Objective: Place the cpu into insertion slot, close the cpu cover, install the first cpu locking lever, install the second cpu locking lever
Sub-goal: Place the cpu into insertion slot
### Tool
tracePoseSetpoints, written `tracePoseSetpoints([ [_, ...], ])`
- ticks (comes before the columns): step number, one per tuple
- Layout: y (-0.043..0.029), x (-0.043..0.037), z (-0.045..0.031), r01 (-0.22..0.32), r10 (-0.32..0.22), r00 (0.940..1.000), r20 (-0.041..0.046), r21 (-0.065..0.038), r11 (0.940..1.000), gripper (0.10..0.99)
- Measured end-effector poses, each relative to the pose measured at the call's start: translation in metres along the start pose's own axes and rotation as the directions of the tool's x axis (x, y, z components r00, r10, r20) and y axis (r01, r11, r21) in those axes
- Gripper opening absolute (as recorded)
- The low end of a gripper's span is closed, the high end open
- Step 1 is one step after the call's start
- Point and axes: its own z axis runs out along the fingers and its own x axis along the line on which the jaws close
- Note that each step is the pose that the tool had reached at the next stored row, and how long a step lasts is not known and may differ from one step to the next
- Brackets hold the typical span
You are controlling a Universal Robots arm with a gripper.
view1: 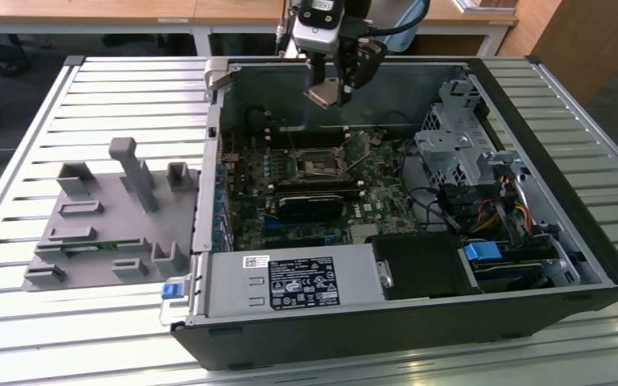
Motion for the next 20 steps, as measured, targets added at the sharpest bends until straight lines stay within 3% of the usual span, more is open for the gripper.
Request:
tracePoseSetpoints([
  [5, -0.0003, 0.0000, 0.0030, -0.083, 0.083, 0.9965, 0.0078, -0.001, 0.9965, 0.541],
  [10, -0.0006, -0.0001, 0.0069, -0.174, 0.174, 0.9847, 0.0155, -0.004, 0.9848, 0.541],
  [15, -0.0009, -0.0002, 0.0106, -0.260, 0.260, 0.9653, 0.0238, -0.007, 0.9656, 0.541],
  [20, -0.0012, -0.0002, 0.0134, -0.346, 0.346, 0.9378, 0.0313, -0.010, 0.9384, 0.541],
])
